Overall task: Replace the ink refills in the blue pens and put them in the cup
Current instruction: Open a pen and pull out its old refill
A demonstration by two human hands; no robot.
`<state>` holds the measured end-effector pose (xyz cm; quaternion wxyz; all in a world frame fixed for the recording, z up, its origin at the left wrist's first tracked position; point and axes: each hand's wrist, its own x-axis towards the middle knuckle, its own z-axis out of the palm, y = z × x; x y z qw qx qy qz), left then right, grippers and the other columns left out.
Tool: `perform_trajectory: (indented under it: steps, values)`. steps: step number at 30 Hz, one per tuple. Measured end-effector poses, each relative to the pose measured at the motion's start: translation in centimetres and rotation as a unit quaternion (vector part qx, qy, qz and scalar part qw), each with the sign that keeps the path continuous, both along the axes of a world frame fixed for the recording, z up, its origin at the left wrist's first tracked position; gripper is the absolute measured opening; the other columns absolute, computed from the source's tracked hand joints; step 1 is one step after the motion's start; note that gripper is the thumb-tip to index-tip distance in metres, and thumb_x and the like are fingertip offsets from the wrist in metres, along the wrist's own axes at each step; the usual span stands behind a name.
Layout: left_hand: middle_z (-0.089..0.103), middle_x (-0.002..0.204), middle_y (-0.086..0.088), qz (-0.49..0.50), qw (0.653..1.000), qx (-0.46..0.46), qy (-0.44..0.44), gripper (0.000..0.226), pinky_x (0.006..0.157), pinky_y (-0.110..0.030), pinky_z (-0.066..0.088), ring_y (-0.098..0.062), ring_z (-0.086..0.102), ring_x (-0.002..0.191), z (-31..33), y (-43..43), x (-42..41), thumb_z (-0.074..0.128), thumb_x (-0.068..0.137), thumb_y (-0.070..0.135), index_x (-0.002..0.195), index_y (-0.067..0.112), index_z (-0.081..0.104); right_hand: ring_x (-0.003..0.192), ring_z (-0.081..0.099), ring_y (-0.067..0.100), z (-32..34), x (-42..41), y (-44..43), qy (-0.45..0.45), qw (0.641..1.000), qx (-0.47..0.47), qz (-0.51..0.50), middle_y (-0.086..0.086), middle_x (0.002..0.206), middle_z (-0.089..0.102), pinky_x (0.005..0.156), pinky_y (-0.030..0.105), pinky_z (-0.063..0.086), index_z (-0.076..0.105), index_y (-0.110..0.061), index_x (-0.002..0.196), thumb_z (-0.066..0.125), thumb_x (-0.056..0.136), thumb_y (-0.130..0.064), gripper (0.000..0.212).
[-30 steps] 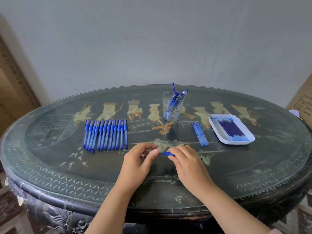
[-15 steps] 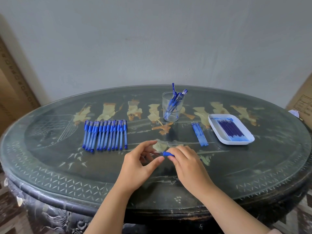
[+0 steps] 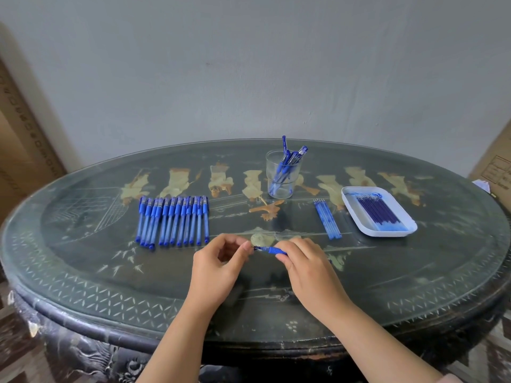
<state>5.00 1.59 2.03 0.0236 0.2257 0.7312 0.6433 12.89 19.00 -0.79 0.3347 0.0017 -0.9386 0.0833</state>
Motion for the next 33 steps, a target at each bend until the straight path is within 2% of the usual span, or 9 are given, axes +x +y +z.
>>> perform_trajectory:
  steps: [6, 8, 10, 13, 15, 21, 28, 30, 33]
  values:
    - [0.073, 0.079, -0.005, 0.020, 0.997, 0.054, -0.043, 0.006, 0.072, -0.019, 0.053, -0.019, 0.070, 0.076, 0.2, -0.3, -0.3, 0.069, 0.087, 0.005, 0.088, 0.011, 0.070, 0.083, 0.054, 0.012, 0.1, 0.0, -0.1, -0.003, 1.000, -0.002, -0.005, -0.007, 0.095, 0.060, 0.074, 0.025, 0.051, 0.063, -0.018, 0.106, 0.035, 0.101, -0.031, 0.031]
    - [0.073, 0.081, -0.003, 0.044, 0.997, 0.044, -0.041, 0.010, 0.070, -0.016, 0.052, -0.016, 0.069, 0.077, 0.1, -0.6, -0.7, 0.068, 0.088, 0.004, 0.089, 0.014, 0.071, 0.082, 0.056, 0.013, 0.2, 0.1, -0.1, 0.006, 1.000, -0.005, -0.008, -0.007, 0.094, 0.061, 0.073, 0.026, 0.052, 0.064, -0.017, 0.105, 0.037, 0.100, -0.030, 0.030]
    - [0.072, 0.080, 0.003, 0.049, 0.999, -0.015, 0.011, 0.014, 0.069, -0.011, 0.049, -0.008, 0.067, 0.074, -0.1, -0.9, -0.9, 0.069, 0.087, 0.005, 0.087, 0.018, 0.072, 0.081, 0.057, 0.015, 0.2, 0.1, -0.1, 0.018, 1.000, -0.009, -0.011, -0.005, 0.093, 0.061, 0.072, 0.029, 0.053, 0.064, -0.016, 0.103, 0.038, 0.100, -0.028, 0.029]
    - [0.068, 0.082, 0.014, 0.018, 0.972, -0.153, 0.178, 0.013, 0.067, -0.007, 0.044, -0.006, 0.062, 0.075, -0.8, -1.0, -1.0, 0.075, 0.081, 0.009, 0.086, 0.021, 0.075, 0.079, 0.057, 0.017, 0.2, 0.1, 0.0, 0.032, 0.999, -0.019, -0.014, -0.003, 0.091, 0.061, 0.070, 0.033, 0.053, 0.064, -0.014, 0.102, 0.039, 0.100, -0.026, 0.028]
    - [0.064, 0.084, 0.016, 0.006, 0.959, -0.188, 0.211, 0.010, 0.067, -0.008, 0.045, -0.005, 0.060, 0.075, -1.1, -1.0, -1.1, 0.078, 0.081, 0.016, 0.087, 0.024, 0.077, 0.077, 0.058, 0.019, 0.3, 0.1, -0.1, 0.038, 0.999, -0.028, -0.014, -0.002, 0.090, 0.061, 0.068, 0.035, 0.054, 0.064, -0.013, 0.101, 0.039, 0.099, -0.025, 0.028]
    - [0.065, 0.087, 0.020, 0.000, 0.962, -0.201, 0.187, 0.014, 0.076, -0.013, 0.044, -0.004, 0.056, 0.082, -1.3, -0.8, -1.4, 0.080, 0.079, 0.023, 0.090, 0.030, 0.077, 0.075, 0.058, 0.019, 0.7, 0.3, -0.3, 0.043, 0.998, -0.032, -0.015, -0.001, 0.088, 0.061, 0.067, 0.035, 0.054, 0.064, -0.013, 0.100, 0.040, 0.099, -0.025, 0.027]
    - [0.064, 0.083, 0.020, 0.001, 0.960, -0.226, 0.163, 0.019, 0.076, -0.022, 0.048, -0.005, 0.054, 0.083, -1.3, -0.6, -1.3, 0.078, 0.081, 0.022, 0.095, 0.029, 0.069, 0.075, 0.059, 0.019, 0.8, 0.4, -0.4, 0.028, 0.999, -0.031, -0.017, -0.002, 0.089, 0.062, 0.065, 0.036, 0.054, 0.065, -0.013, 0.100, 0.041, 0.099, -0.025, 0.027]
    - [0.064, 0.083, 0.020, 0.002, 0.961, -0.223, 0.163, 0.020, 0.075, -0.020, 0.047, -0.004, 0.054, 0.081, -1.3, -0.5, -1.3, 0.079, 0.080, 0.022, 0.094, 0.029, 0.068, 0.076, 0.059, 0.019, 0.8, 0.4, -0.4, 0.026, 0.999, -0.034, -0.015, -0.002, 0.090, 0.062, 0.067, 0.036, 0.054, 0.065, -0.014, 0.101, 0.042, 0.098, -0.025, 0.026]
    - [0.063, 0.085, 0.019, 0.019, 0.965, -0.194, 0.174, 0.023, 0.075, -0.009, 0.040, -0.002, 0.053, 0.085, -1.4, -0.6, -1.2, 0.082, 0.076, 0.026, 0.094, 0.029, 0.068, 0.082, 0.058, 0.017, 1.2, 0.5, -0.5, 0.039, 0.996, -0.083, -0.018, -0.004, 0.093, 0.062, 0.074, 0.036, 0.051, 0.068, -0.015, 0.101, 0.045, 0.098, -0.027, 0.026]
